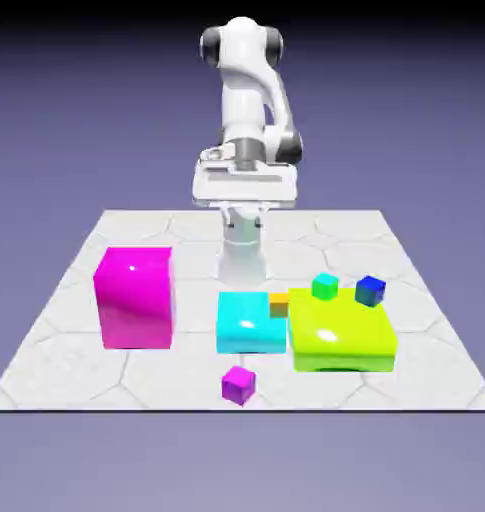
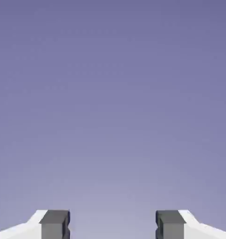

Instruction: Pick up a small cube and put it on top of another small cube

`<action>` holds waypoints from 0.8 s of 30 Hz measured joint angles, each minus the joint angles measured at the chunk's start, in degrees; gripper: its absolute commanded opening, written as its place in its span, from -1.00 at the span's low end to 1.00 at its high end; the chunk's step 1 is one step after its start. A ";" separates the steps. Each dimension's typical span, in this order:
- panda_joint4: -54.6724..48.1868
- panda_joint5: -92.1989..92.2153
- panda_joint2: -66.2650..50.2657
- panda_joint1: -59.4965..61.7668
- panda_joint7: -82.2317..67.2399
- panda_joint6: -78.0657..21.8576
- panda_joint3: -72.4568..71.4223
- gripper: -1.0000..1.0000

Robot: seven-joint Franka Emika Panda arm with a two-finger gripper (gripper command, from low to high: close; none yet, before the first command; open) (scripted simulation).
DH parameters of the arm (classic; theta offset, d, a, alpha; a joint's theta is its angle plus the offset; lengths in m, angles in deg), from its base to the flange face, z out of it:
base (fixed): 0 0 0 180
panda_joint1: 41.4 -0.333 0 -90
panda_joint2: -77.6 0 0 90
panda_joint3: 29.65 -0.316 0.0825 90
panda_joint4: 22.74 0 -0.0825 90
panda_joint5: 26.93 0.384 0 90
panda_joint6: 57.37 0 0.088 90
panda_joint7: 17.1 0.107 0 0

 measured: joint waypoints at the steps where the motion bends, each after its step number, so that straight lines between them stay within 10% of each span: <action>1: -1.17 0.01 -2.08 -1.10 -1.92 -1.19 1.01 0.00; 24: -28.08 0.31 -49.84 -26.29 -46.09 -28.45 24.24 0.00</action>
